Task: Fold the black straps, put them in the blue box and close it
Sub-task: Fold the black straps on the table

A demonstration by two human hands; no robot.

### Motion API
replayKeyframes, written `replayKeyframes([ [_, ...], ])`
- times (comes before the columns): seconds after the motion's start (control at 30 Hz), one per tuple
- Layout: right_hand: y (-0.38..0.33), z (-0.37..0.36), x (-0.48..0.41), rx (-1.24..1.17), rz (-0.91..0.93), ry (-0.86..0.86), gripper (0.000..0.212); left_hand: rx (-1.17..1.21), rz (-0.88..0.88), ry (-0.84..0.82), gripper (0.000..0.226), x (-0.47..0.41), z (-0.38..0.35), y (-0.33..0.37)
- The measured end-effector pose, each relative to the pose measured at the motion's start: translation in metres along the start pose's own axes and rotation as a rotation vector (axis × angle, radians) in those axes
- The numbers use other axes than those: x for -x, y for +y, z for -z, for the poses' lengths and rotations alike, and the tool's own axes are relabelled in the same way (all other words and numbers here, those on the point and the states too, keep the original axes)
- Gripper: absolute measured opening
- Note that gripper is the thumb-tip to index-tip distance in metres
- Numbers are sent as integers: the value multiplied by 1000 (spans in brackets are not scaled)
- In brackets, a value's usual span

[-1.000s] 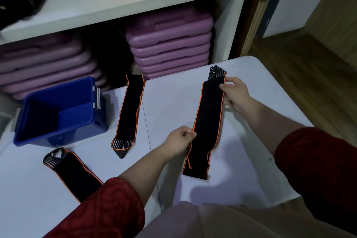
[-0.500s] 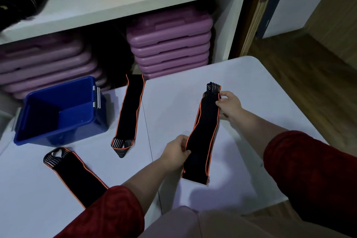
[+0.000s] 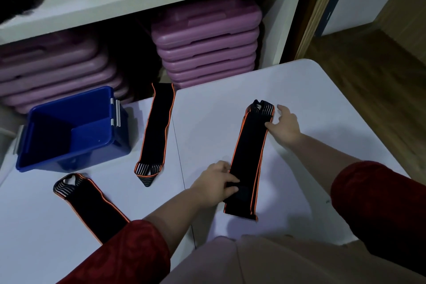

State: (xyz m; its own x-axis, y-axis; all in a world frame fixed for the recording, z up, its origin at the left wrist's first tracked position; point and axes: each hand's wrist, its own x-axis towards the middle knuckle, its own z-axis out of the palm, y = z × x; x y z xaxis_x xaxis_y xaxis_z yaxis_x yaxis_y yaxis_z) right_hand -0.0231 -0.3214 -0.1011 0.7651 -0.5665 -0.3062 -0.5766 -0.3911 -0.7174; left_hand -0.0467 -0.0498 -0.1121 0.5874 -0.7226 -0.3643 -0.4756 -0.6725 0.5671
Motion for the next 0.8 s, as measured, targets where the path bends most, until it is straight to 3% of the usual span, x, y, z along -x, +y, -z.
replayKeyframes([
  [0.07, 6, 1, 17, -13, 45, 21, 57, 42, 8, -49, 38, 6, 4, 7],
  [0.13, 11, 2, 40, 12, 88, 5, 42, 57, -1, -100, 55, 14, 7, 14],
  [0.23, 19, -3, 77, 71, 53, -133, 26, 54, 9, -114, 75, 27, 4, 19],
  [0.4, 32, -21, 126, 50, -98, -298, 43, 80, 168, 26, 97, 45, -8, 36],
  [0.57, 27, -32, 149, -144, -116, -350, 20, 35, 148, 80, 70, 49, -27, 39],
  [0.8, 33, -28, 155, -308, -105, -374, 28, 73, 33, 150, 47, 52, -32, 45],
])
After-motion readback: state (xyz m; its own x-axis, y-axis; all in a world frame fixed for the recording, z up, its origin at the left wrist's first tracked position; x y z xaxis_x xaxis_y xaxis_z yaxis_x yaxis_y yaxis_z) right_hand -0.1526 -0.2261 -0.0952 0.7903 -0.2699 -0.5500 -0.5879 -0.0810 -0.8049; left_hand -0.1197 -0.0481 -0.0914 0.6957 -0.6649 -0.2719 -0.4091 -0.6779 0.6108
